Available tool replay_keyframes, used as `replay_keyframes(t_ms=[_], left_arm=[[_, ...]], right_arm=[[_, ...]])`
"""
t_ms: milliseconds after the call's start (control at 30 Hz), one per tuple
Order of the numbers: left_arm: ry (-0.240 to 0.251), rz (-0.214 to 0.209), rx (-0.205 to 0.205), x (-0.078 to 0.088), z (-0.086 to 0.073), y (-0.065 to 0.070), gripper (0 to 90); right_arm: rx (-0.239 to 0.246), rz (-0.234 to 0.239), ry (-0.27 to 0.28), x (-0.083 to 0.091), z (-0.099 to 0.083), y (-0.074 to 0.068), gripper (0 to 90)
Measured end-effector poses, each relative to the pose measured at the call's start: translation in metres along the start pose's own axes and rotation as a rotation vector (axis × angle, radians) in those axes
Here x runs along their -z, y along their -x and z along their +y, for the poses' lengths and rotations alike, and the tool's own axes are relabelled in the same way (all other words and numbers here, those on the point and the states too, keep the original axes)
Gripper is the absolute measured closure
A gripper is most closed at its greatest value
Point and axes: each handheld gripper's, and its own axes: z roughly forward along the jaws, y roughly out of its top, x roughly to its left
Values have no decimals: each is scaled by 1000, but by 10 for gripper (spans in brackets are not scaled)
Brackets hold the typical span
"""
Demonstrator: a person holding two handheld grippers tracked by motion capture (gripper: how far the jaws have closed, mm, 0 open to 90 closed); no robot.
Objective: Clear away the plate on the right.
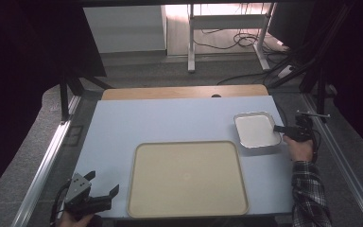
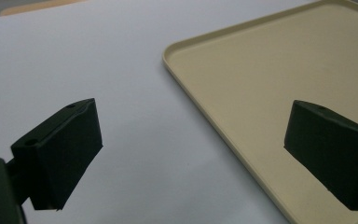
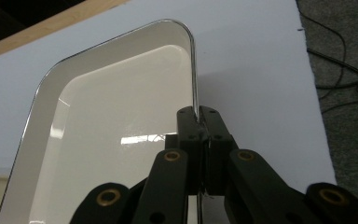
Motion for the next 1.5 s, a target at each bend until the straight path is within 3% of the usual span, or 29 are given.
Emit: replay_keyframes(t_ms=[300, 700, 1200, 1500], left_arm=[[-1, 1, -1, 0, 0, 0, 38], [-1, -1, -3, 0, 0, 0, 38], [3, -5, -2, 0, 0, 0, 37], [4, -6, -1, 0, 0, 0, 38]], right_arm=[[21, 31, 16, 11, -7, -12, 890], [31, 44, 16, 18, -17, -16, 890], [77, 90, 18, 32, -39, -34, 890], [61, 103, 28, 41, -49, -34, 890]])
